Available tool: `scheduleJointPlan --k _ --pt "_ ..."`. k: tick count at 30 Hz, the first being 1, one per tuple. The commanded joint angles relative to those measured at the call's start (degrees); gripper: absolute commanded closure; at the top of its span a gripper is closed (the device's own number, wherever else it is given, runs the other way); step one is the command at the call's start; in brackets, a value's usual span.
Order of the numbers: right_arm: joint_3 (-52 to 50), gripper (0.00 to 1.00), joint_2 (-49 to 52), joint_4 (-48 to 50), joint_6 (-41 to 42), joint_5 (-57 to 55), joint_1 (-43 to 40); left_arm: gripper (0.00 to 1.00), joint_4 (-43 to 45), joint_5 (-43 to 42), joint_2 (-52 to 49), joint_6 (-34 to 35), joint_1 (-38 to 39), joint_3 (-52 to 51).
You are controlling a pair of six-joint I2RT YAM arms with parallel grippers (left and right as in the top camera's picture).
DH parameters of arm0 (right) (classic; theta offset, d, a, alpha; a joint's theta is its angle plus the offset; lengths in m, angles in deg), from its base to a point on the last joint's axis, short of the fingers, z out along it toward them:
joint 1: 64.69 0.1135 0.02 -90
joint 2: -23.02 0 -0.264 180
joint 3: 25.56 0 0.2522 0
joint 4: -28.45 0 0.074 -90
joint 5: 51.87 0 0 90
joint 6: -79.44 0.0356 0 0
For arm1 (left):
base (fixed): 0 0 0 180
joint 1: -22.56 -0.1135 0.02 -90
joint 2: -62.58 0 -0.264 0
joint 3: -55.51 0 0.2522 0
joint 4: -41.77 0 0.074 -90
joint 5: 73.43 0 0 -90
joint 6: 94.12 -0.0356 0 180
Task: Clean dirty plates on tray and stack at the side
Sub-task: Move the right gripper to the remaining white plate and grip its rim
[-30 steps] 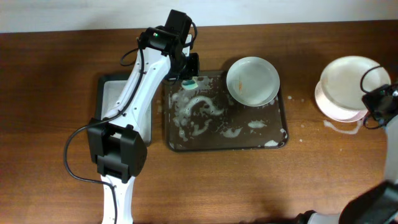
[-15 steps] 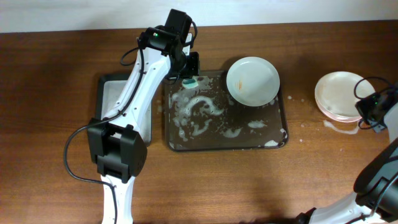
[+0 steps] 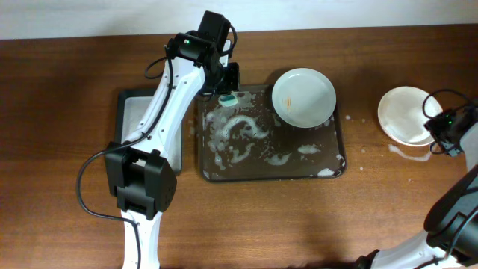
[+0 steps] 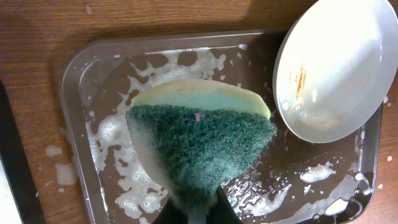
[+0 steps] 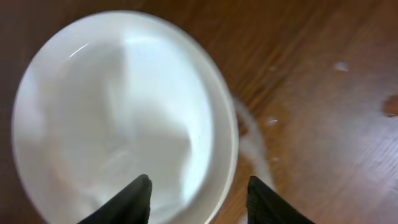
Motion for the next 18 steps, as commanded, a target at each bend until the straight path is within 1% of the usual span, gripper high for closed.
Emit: scheduleJointPlan --k 1,2,4,6,8,11,14,16,18 --pt "0.7 0.47 0.0 0.0 -3.8 1.7 2.5 1.00 -0.3 0.2 -0.4 0.6 -0.2 0.9" --pt "0.7 0.45 0.0 -0.2 -3.9 2.9 2.8 0.99 -0.3 0.2 -0.4 0.6 -0.2 0.9" --pt "1.3 0.39 -0.2 -1.1 -7.5 9.4 3.4 1.00 -0.3 0.2 -0.4 0.6 -0.2 1.0" --pt "2.0 0.27 -0.7 -1.6 -11.5 16.0 4.4 1.00 -0.3 0.2 -0.4 0.6 -0.2 0.9" --pt "2.9 0.24 -1.8 -3.0 -14.1 19.7 6.4 1.00 -0.3 0.2 -0.4 0.6 -0.2 1.0" --pt "4.4 0.24 -3.3 -4.5 -17.4 20.2 11.6 0.99 -0.3 0.2 -0.4 0.6 -0.2 1.0" --pt "4.8 0.25 -3.2 -5.2 -17.5 18.7 17.7 0.99 -0.3 0.2 -0.4 0.6 -0.2 1.0" --pt "4.7 0.28 -2.5 -5.1 -17.0 16.0 22.3 1.00 -0.3 0.2 -0.4 0.6 -0.2 0.9" --pt "4.7 0.33 -1.0 -4.9 -16.3 11.0 26.9 1.00 -0.2 0.2 -0.4 0.6 -0.2 0.9"
